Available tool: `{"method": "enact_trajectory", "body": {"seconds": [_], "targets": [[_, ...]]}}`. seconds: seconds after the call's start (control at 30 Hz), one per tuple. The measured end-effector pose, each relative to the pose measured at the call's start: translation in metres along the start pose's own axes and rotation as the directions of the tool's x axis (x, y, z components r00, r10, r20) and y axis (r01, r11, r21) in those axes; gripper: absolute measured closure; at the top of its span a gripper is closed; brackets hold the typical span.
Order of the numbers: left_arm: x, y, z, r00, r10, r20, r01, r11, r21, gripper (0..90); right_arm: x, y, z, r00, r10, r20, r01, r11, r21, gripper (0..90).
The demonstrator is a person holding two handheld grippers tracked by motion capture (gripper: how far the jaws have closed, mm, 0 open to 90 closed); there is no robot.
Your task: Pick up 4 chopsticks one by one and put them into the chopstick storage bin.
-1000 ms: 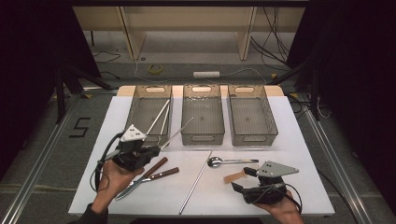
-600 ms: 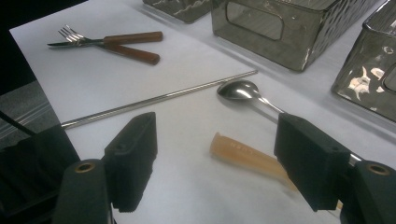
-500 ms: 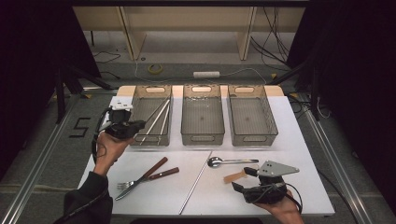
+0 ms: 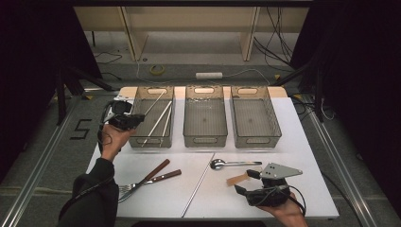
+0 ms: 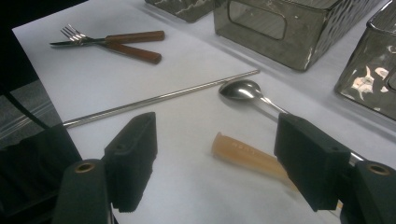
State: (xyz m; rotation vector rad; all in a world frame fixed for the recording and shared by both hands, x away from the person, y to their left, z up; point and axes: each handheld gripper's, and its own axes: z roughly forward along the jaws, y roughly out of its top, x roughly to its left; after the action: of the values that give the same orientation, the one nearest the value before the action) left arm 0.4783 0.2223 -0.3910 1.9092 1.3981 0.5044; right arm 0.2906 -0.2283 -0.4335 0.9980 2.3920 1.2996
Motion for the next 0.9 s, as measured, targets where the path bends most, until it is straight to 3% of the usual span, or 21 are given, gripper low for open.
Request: {"method": "enact_trajectory", "body": {"seconds": [0.53,0.9], "targets": [[0.012,-0.001,0.029,0.9995,-0.019,-0.023,0.020,0.9987,0.046,84.4,-0.001,0.001,-0.002,0.9999,0.013,0.000,-0.013,1.000,-0.020,25.3],[0.014,-0.002,0.040,0.9994,-0.022,-0.028,0.024,0.9973,0.070,83.3,-0.001,0.001,-0.002,0.9997,0.021,-0.008,-0.021,0.999,-0.030,24.3]]}}
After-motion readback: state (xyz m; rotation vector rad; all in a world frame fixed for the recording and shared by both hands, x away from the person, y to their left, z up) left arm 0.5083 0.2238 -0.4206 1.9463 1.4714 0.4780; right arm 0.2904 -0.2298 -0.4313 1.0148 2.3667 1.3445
